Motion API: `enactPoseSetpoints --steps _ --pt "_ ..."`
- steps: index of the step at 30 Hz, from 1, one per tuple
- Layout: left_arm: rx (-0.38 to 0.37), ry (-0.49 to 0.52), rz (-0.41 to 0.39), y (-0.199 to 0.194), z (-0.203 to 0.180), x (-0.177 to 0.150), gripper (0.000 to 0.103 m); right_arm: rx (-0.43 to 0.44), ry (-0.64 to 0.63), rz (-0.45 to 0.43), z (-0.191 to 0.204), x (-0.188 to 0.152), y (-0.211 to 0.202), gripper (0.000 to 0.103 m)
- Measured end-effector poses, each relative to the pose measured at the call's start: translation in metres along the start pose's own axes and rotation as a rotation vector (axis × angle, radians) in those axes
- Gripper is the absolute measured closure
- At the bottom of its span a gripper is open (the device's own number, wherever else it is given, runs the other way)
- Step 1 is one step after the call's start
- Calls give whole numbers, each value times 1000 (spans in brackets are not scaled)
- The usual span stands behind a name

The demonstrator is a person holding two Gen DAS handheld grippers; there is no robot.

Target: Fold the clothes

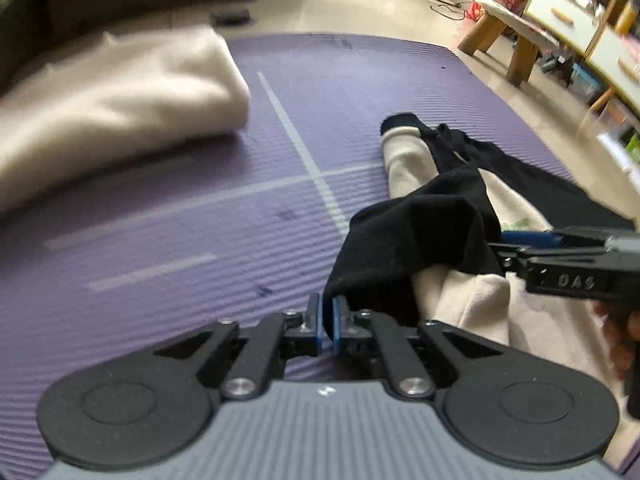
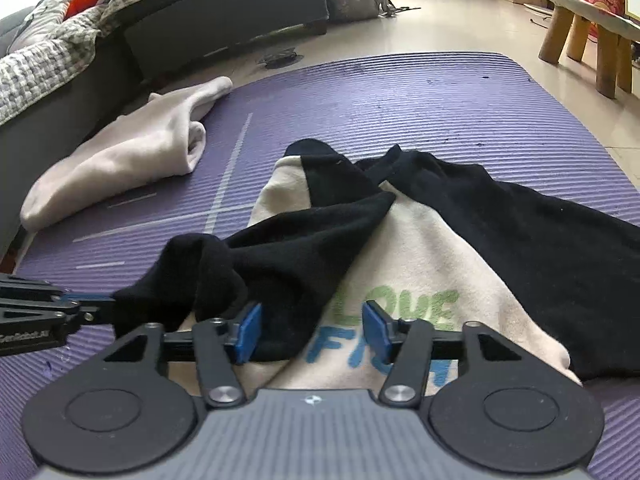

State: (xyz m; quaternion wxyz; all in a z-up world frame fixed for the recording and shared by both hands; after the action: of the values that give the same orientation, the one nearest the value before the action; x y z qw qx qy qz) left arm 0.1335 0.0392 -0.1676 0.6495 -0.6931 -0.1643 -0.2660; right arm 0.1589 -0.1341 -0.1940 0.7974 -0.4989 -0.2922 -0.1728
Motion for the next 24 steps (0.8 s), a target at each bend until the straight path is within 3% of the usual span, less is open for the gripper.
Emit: enactPoseSetpoints --steps 3,10,13,14,15,17,19,24 --pt "36 42 -22 -14 4 4 96 3 -37 15 6 -3 1 47" --pt "75 -70 51 -4 32 -7 102 0 -52 20 5 0 -15 47" --pt "-7 -208 124 5 41 -17 87 -22 -66 18 -9 4 -39 45" --pt "-22 -234 138 5 44 -19 74 -47 -72 28 -18 2 -49 45" --pt "-56 -257 143 5 45 -21 68 -73 -72 43 -28 -2 -60 45" --pt "-107 -280 138 3 43 -23 48 -109 -38 87 -48 -18 -79 45" --pt "-129 -264 133 3 38 -21 37 -121 16 125 -63 -38 -97 45" --pt "-152 -215 127 8 21 -19 35 -160 106 220 -91 -98 -132 46"
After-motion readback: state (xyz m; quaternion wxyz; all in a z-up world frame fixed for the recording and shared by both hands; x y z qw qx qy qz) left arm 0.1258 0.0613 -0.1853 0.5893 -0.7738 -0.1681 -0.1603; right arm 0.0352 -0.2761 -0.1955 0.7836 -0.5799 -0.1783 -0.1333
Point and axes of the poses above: each gripper's, at about its wrist camera, not at the fingertips, and y roughly the way its jaws point, z to its left, x to its top, the point moved 10 cm from there along y, roughly the way its jaws point, and after that the axes turned 6 degrees about x, right-handed, at the moved point
